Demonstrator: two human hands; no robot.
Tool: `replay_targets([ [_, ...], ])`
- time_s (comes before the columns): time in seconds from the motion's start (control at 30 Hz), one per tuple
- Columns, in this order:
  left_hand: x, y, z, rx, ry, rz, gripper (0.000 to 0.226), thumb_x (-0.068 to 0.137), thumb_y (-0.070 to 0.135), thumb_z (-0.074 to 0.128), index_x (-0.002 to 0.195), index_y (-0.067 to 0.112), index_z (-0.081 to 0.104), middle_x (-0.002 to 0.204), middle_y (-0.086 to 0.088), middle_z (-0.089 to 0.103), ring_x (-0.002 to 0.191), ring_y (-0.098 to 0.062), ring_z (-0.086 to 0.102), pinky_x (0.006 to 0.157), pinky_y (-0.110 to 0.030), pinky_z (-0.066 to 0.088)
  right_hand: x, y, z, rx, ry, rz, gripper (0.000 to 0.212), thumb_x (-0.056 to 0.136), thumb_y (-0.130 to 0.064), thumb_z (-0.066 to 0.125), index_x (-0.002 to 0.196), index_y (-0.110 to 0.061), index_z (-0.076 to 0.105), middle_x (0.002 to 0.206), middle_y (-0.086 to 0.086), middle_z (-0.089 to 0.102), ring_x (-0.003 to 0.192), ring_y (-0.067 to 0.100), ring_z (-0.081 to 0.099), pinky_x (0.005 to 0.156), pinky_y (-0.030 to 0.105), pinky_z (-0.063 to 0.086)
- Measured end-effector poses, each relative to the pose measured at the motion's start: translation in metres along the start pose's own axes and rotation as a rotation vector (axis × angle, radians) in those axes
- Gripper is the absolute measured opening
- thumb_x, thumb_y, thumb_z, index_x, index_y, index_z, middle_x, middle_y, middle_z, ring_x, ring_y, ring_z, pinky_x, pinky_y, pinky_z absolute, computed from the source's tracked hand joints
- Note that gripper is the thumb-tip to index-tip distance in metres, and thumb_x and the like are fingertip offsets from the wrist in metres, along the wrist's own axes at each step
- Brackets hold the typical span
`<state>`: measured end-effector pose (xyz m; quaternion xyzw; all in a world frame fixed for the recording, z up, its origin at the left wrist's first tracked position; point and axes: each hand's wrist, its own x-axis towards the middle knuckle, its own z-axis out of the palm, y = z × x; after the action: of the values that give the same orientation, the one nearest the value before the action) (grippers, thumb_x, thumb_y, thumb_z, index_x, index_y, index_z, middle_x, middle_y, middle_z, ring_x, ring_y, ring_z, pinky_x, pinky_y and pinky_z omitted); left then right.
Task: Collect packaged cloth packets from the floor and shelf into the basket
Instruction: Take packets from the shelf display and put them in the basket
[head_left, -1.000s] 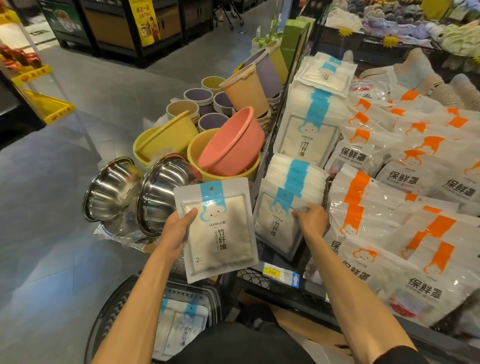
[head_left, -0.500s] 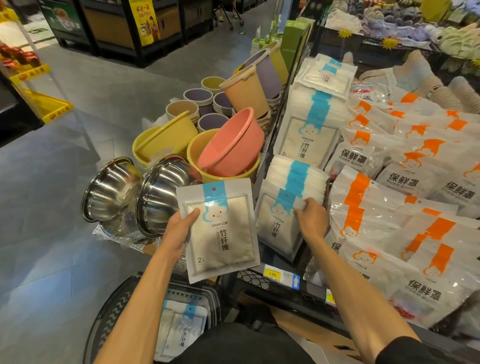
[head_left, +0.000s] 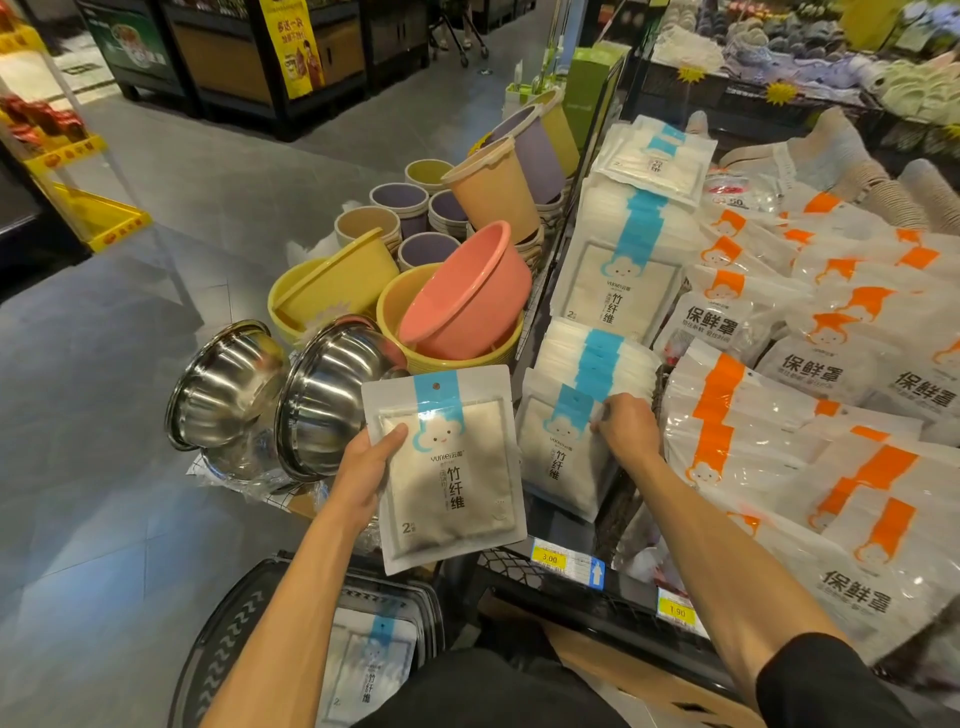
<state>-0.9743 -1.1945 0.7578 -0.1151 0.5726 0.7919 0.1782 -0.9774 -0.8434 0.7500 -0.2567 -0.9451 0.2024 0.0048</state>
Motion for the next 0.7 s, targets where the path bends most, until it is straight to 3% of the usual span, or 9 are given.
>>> replay_targets([
  [0.17,0.005,0.001,0.003,-0.009,0.004,0.0,0.029,0.099,0.012,0.06,0.127,0.01,0.062,0.112,-0.013,0.075,0.098,-0.025,0.073,0.073,-0.033,0.061,-0.002,0.002,0.001,-0.064,0.028,-0.037,0.003,0.083,-0.004,0.07,0.08,-0.005,0.068,0.081,0.013,0.069,0.075,0.032,0.066,0.069,0.046,0.059],
  [0.3,0.005,0.001,0.005,-0.004,0.001,-0.018,0.027,0.099,0.012,0.059,0.126,0.012,0.063,0.111,-0.012,0.075,0.097,-0.025,0.073,0.073,-0.033,0.061,-0.008,0.002,-0.004,-0.021,-0.011,-0.072,0.013,0.083,-0.014,0.076,0.086,-0.007,0.066,0.092,0.012,0.07,0.087,0.032,0.068,0.074,0.047,0.058],
  [0.5,-0.003,0.007,0.007,0.041,-0.026,0.004,0.026,0.1,0.011,0.058,0.125,0.013,0.064,0.113,-0.012,0.075,0.102,-0.028,0.072,0.086,-0.043,0.057,-0.019,-0.015,-0.035,-0.045,-0.161,-0.085,0.051,0.091,-0.033,0.07,0.131,-0.008,0.054,0.128,0.012,0.061,0.113,0.029,0.061,0.09,0.041,0.055],
  [0.7,-0.014,0.006,0.017,0.146,-0.105,0.071,0.025,0.101,0.015,0.058,0.124,0.019,0.066,0.117,-0.008,0.074,0.111,-0.027,0.069,0.099,-0.049,0.052,-0.054,-0.024,-0.075,-0.336,-0.28,-0.184,0.064,0.091,-0.041,0.066,0.143,-0.012,0.044,0.135,0.018,0.053,0.121,0.034,0.052,0.098,0.044,0.048],
])
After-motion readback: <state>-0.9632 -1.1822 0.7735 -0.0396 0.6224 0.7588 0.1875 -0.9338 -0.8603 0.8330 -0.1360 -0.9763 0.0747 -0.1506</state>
